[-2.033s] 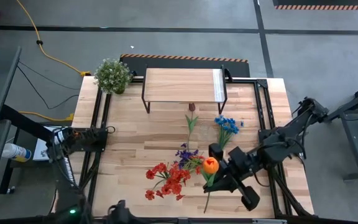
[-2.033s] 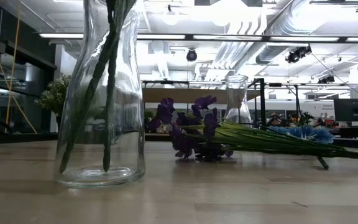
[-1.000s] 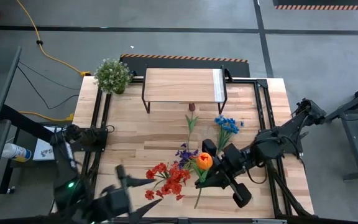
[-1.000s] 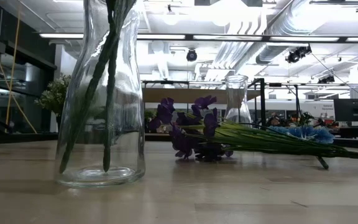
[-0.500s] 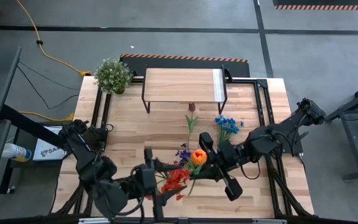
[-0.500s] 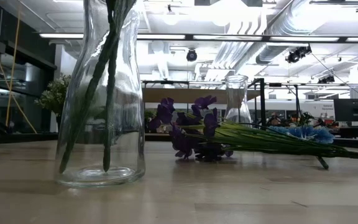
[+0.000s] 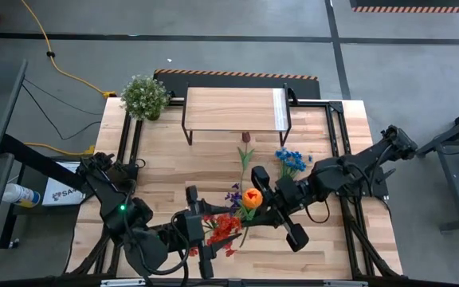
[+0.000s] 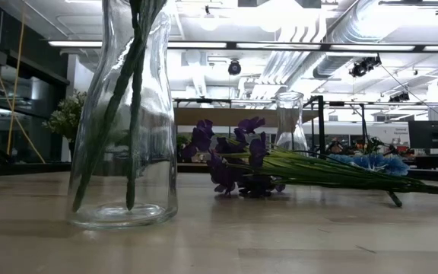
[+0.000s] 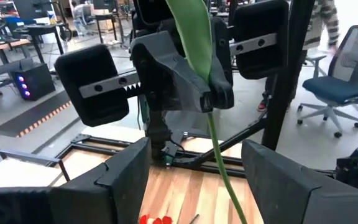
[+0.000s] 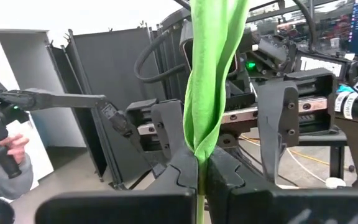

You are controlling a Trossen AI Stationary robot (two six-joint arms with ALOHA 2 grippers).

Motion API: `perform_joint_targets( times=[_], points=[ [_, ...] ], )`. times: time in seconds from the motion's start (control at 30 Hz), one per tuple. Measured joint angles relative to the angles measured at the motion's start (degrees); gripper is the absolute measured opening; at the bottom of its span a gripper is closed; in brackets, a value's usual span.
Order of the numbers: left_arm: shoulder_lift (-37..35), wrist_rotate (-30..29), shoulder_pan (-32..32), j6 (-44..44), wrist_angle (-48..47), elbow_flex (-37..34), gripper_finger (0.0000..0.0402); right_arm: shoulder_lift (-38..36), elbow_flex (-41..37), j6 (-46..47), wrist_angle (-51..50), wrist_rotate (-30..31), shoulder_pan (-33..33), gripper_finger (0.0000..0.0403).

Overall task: Pick and place flowers into a vace then onto a shelf
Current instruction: Put the orange flower into the bottom transparent vase

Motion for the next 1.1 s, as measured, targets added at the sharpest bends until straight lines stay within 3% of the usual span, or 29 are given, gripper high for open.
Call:
perform_joint_targets(
  times=[0.27, 0.67, 1.1],
  points=[
    [0.5, 0.4, 1.6, -0.3, 0.9, -0.1, 0.0282, 0.0, 0.0, -0.2, 0.4, -1.0, -0.4, 0.0000],
    [1.4, 7.7, 4.9, -0.5, 2.1, -0.5, 0.0282, 0.0, 0.0, -0.7, 0.4, -2.3, -0.3, 0.0000],
    [1.4, 7.1, 5.3, -3.2, 1.9, -0.5, 0.0282, 0.0, 0.0, -0.7, 0.4, -3.0, -0.3, 0.0000]
  ],
)
